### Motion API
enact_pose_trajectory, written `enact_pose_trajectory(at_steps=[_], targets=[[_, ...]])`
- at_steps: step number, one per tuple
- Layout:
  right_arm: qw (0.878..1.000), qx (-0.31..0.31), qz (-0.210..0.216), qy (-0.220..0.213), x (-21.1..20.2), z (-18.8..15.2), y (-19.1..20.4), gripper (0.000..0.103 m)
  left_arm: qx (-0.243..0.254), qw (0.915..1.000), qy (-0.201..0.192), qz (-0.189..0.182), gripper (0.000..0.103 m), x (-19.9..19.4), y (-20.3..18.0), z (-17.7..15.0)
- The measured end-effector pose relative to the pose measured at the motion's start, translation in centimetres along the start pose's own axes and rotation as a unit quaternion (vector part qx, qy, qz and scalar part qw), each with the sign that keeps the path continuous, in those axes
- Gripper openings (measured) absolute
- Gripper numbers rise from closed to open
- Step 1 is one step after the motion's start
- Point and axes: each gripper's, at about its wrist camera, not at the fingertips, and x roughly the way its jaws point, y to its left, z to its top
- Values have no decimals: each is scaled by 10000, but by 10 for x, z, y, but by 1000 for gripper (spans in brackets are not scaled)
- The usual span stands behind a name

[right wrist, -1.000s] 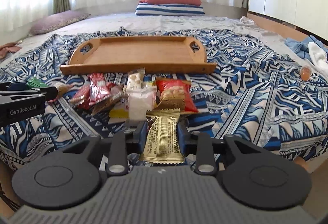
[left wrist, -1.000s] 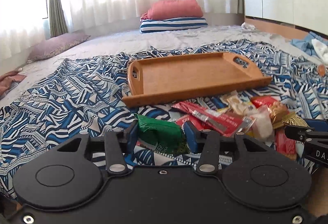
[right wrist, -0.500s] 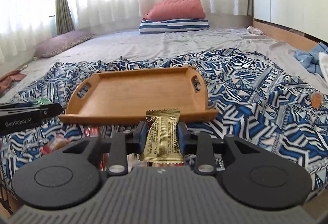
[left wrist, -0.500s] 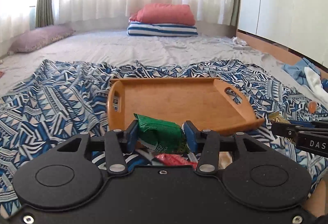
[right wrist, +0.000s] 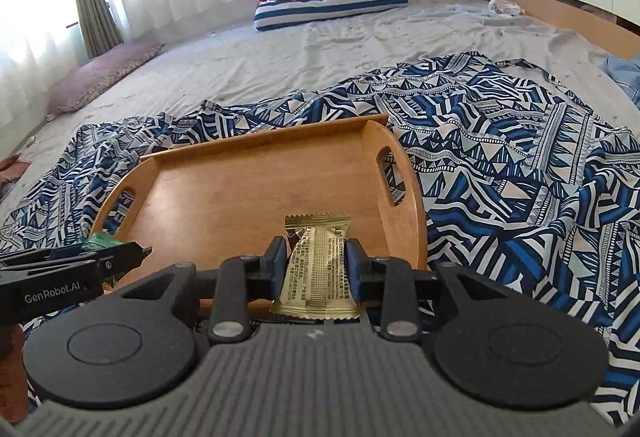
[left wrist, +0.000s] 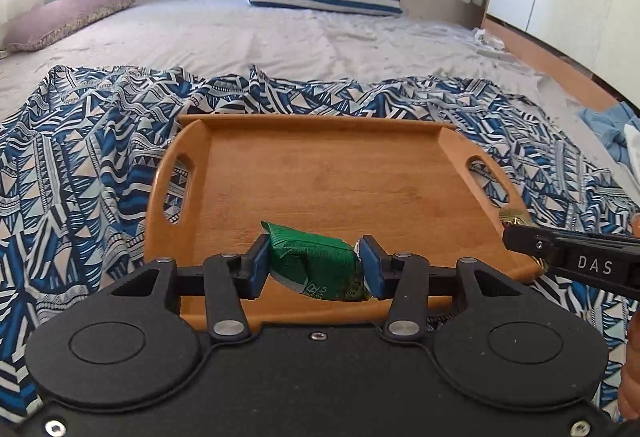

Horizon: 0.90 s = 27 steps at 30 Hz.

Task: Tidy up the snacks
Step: 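Carry both snacks onto the wooden tray and open both tools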

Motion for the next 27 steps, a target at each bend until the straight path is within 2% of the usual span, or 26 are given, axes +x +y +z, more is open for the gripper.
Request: enact_pose_trajectory(at_steps=[5, 13, 18, 27], targets=[[9995, 66, -50, 295, 33, 4, -3, 36, -146, 9996, 189, 122, 45, 33, 0, 5], [9986, -261, -136, 442, 62, 4, 6, 36, -179, 9989, 362, 241, 45, 67, -1, 6], [9980, -284, -162, 533, 73, 4, 6, 37, -126, 9992, 287, 233, 45, 72, -4, 8], [9962, -702, -229, 465, 75, 0, 13, 38, -15, 9993, 289, 251, 47, 76, -8, 3]])
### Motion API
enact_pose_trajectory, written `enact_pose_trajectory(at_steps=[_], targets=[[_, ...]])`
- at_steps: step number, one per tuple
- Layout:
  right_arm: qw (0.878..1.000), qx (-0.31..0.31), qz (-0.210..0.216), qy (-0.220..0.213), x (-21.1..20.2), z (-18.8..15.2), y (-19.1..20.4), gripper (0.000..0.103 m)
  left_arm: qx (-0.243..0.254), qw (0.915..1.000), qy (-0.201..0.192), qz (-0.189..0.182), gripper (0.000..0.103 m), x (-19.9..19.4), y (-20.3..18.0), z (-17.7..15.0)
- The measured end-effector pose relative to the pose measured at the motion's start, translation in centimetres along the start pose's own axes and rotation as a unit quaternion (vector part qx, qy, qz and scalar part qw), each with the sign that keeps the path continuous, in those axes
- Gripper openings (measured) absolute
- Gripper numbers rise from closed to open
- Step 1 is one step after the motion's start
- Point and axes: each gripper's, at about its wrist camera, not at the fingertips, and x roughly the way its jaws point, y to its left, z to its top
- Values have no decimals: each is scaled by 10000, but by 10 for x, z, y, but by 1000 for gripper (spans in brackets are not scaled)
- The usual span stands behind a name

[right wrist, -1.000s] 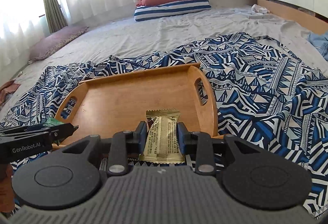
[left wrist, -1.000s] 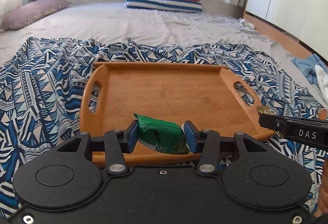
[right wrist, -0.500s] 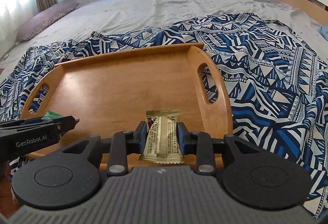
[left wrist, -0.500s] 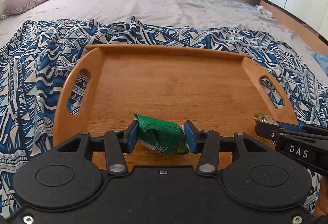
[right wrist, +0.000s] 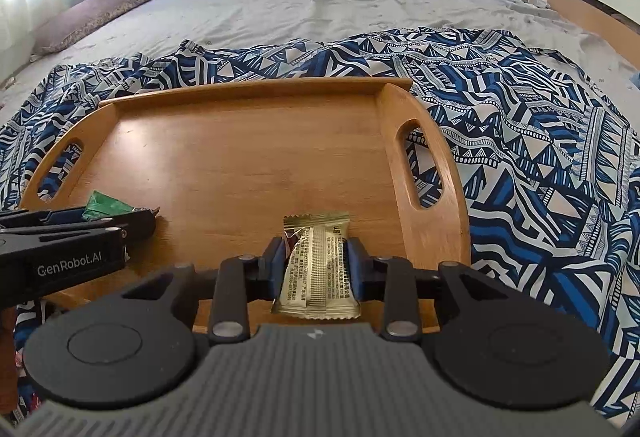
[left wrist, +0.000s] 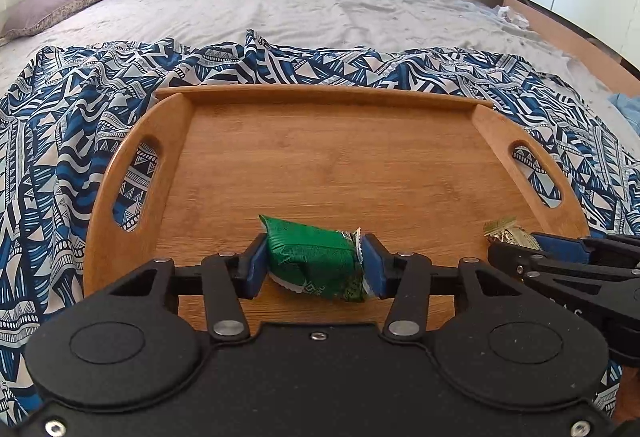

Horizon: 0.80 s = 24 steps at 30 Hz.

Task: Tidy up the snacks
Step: 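Carry both snacks onto the wooden tray and open both tools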

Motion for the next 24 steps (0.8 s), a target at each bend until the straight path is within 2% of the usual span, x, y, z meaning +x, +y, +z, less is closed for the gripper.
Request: enact_pose_trajectory(at_steps=[7, 9, 10, 11, 12, 13, 15, 16, 20, 24], targets=[[10000, -64, -5, -23, 1, 0, 1, 39, 86, 10000, 1, 21, 48, -1, -2, -1], [10000, -74, 5, -26, 0, 0, 1, 39, 142, 9999, 17, 41, 52, -1, -3, -1], [10000, -78, 44, -30, 0, 0, 1, 44, 151, 9999, 39, 63, 53, -1, -3, 0], [9999, -38, 129, -34, -1, 1, 0, 54, 147, 9999, 47, 73, 55, -3, -2, 0], [9997, 43, 217, -49, -3, 2, -3, 54, 149, 9999, 37, 43, 60, -6, -1, 2], [9995, 104, 284, -84, -5, 4, -5, 61, 150, 9999, -20, -6, 64, -10, 1, 3], [9991, 155, 343, -218, -14, 9, -8, 69, 186, 9995, -241, -61, 81, -24, 4, 7], [9987, 163, 362, -308, -20, 13, -10, 72, 244, 9990, -361, -58, 83, -32, 4, 9], [9973, 214, 446, -545, -42, 20, -15, 78, 533, 9961, -698, -93, 93, -64, 8, 10], [9961, 38, 449, -765, -67, 17, -14, 87, 579, 9938, -925, -215, 98, -95, 18, 0]])
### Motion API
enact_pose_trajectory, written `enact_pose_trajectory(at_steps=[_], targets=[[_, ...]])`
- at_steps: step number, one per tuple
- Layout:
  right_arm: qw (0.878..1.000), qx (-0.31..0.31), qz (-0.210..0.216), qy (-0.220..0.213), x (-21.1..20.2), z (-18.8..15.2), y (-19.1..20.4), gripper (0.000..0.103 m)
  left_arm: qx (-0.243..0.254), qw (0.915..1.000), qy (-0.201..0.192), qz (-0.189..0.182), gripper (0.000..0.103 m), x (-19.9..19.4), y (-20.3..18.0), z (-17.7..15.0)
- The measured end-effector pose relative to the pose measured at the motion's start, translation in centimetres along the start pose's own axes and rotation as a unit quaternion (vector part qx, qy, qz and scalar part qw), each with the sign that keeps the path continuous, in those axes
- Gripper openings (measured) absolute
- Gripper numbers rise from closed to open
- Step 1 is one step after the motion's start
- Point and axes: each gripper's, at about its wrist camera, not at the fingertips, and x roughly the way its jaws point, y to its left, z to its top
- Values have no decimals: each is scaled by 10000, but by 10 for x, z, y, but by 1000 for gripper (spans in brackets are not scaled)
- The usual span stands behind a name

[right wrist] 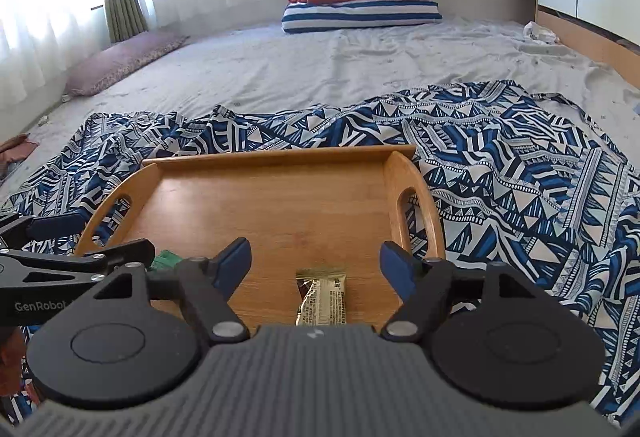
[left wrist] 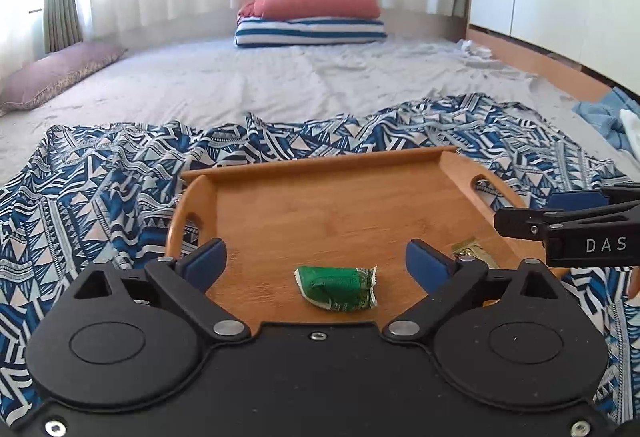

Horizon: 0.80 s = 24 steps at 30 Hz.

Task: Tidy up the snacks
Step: 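Carry both snacks onto the wooden tray and open both tools, then grasp the pink packet with the left tool while the right tool grasps the red nut bag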

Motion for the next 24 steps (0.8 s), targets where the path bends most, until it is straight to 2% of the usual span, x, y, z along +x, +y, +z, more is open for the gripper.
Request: enact_pose_trajectory(at_steps=[6, 10, 15, 24], targets=[[9994, -175, 45, -279, -37, -19, 8, 92, -230, 9995, -184, -77, 101, -42, 21, -27], [9986, -256, 93, -447, -57, -40, 14, 98, -148, 9992, -343, 107, 102, -64, 33, -51], [9974, -427, 74, -581, -73, -65, 22, 103, -287, 9989, -292, 212, 102, -84, 41, -72], [9956, -653, -156, -650, -90, -100, 31, 103, -179, 9976, -596, 291, 103, -126, 34, -77]])
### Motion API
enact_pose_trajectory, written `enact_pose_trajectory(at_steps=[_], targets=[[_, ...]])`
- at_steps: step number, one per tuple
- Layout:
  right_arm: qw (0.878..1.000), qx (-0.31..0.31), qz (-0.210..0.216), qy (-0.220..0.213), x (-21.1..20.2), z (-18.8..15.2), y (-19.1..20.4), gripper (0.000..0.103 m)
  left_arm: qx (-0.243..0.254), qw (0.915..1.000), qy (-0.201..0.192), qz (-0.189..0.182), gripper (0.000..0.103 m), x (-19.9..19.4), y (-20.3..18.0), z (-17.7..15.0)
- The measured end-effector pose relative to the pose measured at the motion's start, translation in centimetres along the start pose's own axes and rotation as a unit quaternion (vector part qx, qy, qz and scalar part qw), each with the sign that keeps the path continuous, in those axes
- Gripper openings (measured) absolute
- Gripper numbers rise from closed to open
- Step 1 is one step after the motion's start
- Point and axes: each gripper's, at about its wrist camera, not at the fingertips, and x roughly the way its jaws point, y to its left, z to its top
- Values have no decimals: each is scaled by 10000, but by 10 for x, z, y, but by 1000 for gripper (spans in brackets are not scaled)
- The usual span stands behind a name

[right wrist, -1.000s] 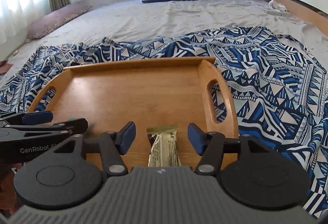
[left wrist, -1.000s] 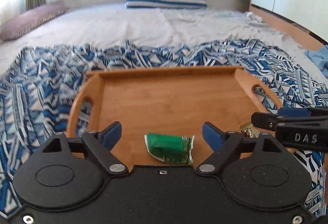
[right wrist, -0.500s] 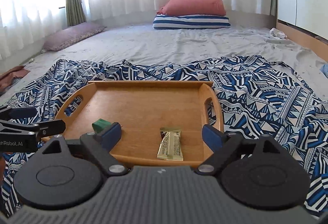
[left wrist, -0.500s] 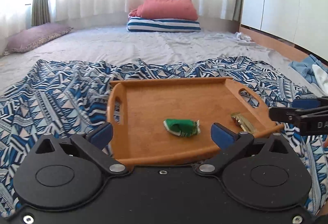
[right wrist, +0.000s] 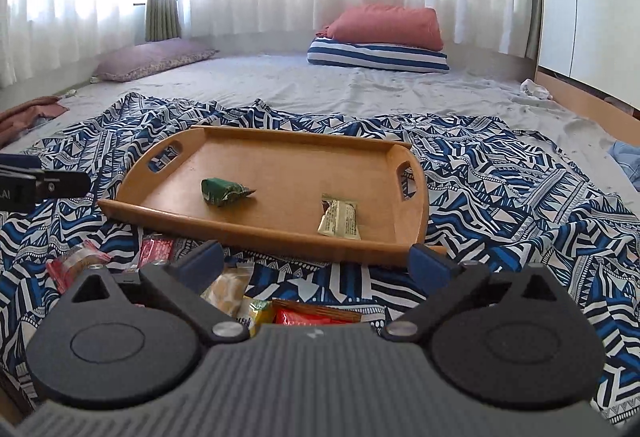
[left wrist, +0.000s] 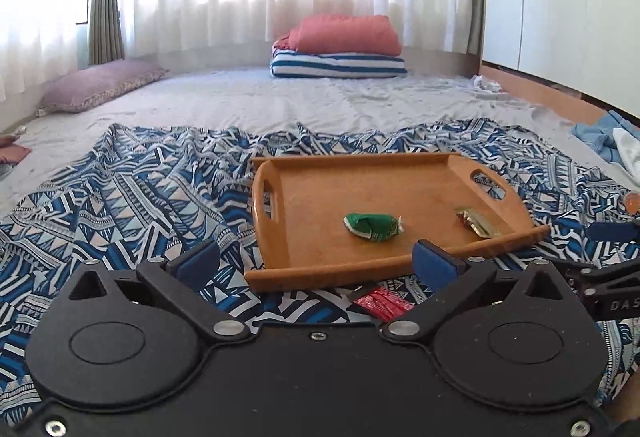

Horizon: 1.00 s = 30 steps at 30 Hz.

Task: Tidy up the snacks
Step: 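Grasp the pink packet with the left tool while the right tool grasps the red nut bag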

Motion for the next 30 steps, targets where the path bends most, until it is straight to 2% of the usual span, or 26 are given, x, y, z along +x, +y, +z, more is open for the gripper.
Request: enact_pose_trajectory(at_steps=[6, 12, 22, 30], targets=[[9999, 80, -83, -110, -12, -13, -3, 103, 42, 9999, -100, 21, 103, -25, -7, 0], [9998, 109, -133, -77, -16, -24, -8, 103, 35, 9999, 60, 108, 103, -38, -8, -10], [9995, 239, -146, 108, -12, -40, -10, 103, 81, 9979, 353, 546, 103, -11, -2, -42], [9989, 274, -291, 233, -3, -49, -5, 103, 103, 9966, 512, 632, 103, 15, 2, -67]])
